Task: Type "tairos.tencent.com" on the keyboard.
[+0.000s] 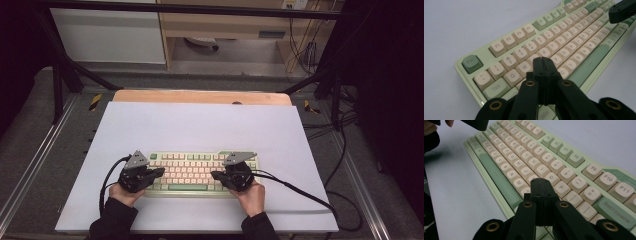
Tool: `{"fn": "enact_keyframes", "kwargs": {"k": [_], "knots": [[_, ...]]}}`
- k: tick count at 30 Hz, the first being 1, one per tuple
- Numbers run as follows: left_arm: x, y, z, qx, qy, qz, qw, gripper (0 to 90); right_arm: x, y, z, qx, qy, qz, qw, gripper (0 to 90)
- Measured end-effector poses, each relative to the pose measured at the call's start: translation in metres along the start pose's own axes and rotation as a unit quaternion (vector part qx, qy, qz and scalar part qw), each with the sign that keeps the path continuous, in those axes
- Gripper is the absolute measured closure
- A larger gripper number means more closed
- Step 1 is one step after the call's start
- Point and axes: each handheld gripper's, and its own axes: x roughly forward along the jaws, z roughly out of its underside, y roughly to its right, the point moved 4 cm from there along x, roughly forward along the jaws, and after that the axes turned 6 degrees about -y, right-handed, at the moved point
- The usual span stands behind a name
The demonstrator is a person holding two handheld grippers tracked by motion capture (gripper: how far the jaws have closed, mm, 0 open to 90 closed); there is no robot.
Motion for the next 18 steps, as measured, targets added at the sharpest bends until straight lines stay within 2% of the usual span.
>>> {"fn": "enact_keyframes", "kwargs": {"k": [11,18], "knots": [[0.011,0.005,-0.018,0.005,0.0,-0.001,1.0,89.7,-0.011,0.006,0.013,0.007,-0.001,0.001,1.0,90.0],[0.021,0.007,-0.027,0.007,-0.001,-0.009,0.9999,89.6,-0.014,0.007,0.018,0.011,-0.003,0.004,0.9999,90.0]]}}
